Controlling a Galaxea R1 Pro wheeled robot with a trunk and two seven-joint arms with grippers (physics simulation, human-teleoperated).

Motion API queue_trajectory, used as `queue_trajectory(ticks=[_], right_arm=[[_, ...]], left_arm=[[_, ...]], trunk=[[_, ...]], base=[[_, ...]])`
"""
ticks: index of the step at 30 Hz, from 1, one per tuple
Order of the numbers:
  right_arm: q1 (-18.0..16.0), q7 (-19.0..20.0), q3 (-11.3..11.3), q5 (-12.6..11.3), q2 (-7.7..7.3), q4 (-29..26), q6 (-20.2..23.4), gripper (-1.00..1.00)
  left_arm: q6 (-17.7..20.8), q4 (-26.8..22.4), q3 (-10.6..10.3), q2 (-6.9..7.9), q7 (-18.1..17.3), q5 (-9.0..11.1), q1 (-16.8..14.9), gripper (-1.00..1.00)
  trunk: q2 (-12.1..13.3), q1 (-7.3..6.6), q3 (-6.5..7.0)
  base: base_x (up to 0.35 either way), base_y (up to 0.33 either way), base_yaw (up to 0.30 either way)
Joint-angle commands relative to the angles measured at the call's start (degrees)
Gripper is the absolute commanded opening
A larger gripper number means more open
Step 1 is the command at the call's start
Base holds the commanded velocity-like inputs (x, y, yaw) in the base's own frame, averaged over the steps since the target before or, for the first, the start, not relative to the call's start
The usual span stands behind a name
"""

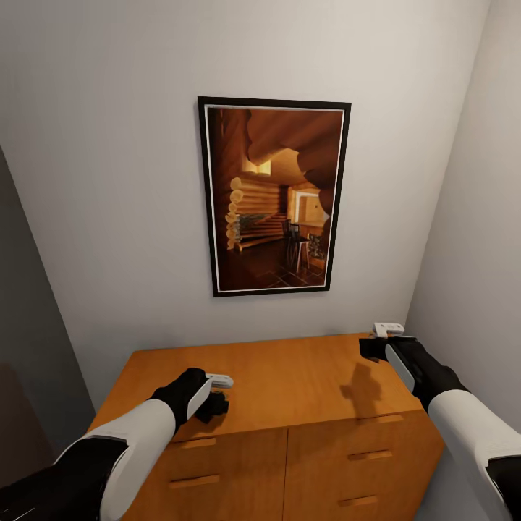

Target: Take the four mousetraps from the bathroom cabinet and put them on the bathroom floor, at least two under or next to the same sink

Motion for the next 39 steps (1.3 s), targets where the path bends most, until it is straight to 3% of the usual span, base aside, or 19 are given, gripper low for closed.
queue_trajectory(ticks=[1, 39], right_arm=[[-0.02, 0.03, 0.28, -0.15, -0.08, -0.05, 0.2, -1.0], [-0.02, 0.05, 0.27, -0.15, -0.08, -0.04, 0.14, -1.0]], left_arm=[[0.15, -0.1, -0.27, 0.04, 0.13, 0.05, 0.01, 1.0], [-3.57, 0.91, -0.12, 0.58, 0.03, 0.3, 0.01, 1.0]], trunk=[[-0.04, 0.02, -0.03], [-0.04, 0.02, -0.03]], base=[[0.0, 0.0, 0.0], [0.0, 0.0, 0.0]])
